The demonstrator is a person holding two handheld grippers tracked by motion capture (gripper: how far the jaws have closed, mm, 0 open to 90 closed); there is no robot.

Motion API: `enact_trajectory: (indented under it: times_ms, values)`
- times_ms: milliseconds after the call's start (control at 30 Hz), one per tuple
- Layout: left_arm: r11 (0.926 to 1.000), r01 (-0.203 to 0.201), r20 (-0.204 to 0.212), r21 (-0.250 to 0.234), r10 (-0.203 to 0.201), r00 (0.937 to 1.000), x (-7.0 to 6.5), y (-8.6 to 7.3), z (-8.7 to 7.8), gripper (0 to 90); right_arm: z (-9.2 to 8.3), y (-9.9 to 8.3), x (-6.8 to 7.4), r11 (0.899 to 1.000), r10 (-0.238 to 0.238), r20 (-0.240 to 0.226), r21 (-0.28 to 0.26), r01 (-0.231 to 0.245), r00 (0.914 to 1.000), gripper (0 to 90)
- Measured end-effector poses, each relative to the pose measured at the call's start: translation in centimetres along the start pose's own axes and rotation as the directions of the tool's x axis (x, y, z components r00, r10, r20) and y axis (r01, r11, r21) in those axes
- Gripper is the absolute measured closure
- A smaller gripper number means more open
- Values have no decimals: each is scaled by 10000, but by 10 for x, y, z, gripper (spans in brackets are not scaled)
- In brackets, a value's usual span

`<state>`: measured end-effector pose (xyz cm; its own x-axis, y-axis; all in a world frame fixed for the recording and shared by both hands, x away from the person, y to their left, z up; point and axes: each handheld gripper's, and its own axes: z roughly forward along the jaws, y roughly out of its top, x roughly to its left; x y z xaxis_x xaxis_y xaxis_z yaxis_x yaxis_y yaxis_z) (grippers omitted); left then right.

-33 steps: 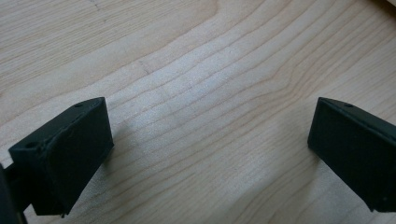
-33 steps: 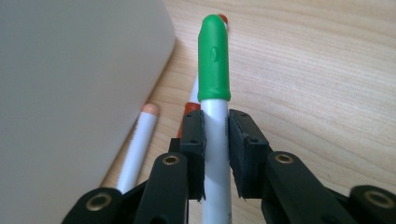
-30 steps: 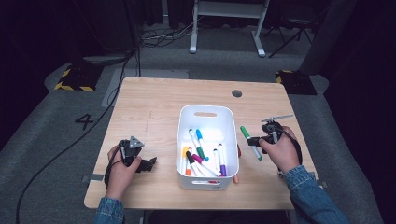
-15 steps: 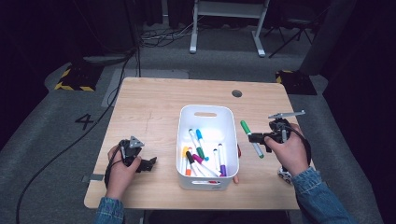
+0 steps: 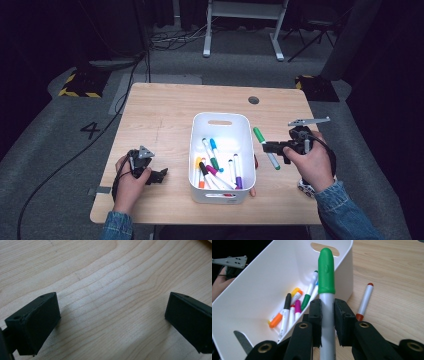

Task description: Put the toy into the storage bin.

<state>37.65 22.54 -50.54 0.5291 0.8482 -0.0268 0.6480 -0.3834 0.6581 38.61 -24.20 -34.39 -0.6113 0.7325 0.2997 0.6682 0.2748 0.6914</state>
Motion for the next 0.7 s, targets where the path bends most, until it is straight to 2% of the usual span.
enact_trajectory:
  times_ms: [367, 700]
  values:
    - [10000, -5, 18, 2, 5, 10000, 0, 0, 0, 0, 2, 5, 32, 9985, -546, -697, 53, 551, 9961, 769]
    - [10000, -3, 20, 2, 3, 10000, 0, 0, 0, 1, 13, 8, 53, 9946, -1022, -1282, 34, 1035, 9865, 769]
